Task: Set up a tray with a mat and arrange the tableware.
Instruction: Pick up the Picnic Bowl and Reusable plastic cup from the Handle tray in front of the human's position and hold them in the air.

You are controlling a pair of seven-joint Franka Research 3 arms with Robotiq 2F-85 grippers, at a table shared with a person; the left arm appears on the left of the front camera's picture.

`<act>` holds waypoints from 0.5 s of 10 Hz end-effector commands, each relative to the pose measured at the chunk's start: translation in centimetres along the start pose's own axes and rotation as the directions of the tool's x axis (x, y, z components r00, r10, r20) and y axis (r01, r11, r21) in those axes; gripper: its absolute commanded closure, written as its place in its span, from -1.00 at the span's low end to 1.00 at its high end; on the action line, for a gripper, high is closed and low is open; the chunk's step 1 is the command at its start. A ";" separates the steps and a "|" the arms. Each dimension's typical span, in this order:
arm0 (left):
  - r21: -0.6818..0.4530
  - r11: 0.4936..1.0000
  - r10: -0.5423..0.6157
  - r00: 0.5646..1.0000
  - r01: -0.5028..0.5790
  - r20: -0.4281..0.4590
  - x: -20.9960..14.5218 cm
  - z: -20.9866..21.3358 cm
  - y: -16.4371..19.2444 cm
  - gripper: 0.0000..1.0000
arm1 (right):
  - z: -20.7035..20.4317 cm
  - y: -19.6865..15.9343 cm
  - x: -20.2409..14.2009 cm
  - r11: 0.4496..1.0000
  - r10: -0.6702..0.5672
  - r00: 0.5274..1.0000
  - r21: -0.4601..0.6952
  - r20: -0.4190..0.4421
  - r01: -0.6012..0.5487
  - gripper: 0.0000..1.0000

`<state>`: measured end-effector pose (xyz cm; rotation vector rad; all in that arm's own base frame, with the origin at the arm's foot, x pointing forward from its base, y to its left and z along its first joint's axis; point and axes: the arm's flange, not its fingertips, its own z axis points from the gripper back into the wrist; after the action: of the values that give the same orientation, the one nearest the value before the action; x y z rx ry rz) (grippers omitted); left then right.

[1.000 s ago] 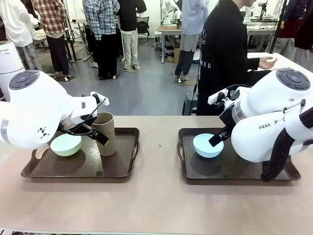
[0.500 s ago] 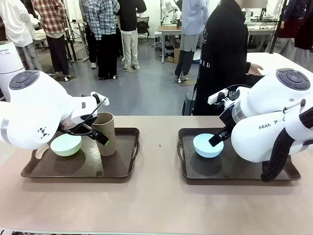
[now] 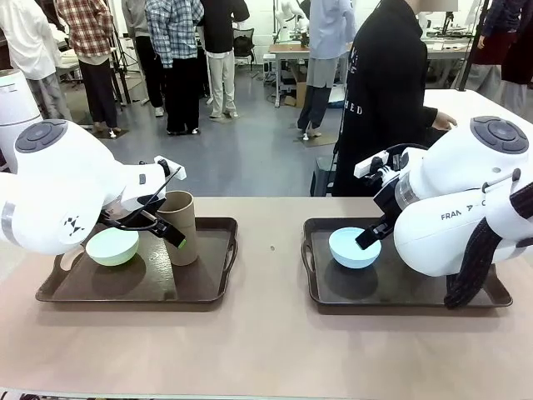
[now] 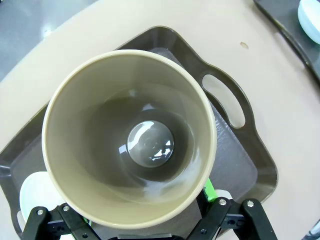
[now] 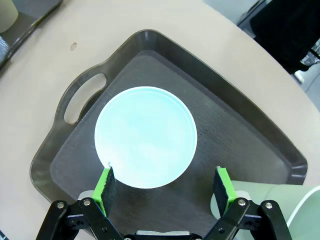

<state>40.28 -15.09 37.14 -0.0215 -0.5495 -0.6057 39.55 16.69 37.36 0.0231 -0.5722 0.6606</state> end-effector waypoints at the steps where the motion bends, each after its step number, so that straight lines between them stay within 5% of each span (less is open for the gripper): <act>1: 0.000 1.000 0.001 1.000 -0.001 0.000 0.0 0.0 0.0 -1.00 | 0.0 0.0 0.0 1.000 0.000 1.000 0.000 0.000 0.000 -1.00; 3: 0.000 1.000 0.000 1.000 0.000 0.000 0.0 0.0 0.0 -1.00 | 0.0 0.0 0.0 1.000 0.000 1.000 0.000 0.000 0.000 -1.00; 5: 0.080 0.997 0.006 0.998 -0.012 0.070 0.9 10.3 -2.9 -1.00 | 9.3 4.4 0.9 0.999 0.003 1.000 -0.054 -0.004 -0.003 -1.00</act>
<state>39.27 -15.94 41.27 -0.0127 -0.6054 -0.6116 38.08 18.00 41.01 0.0029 -0.5939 0.6673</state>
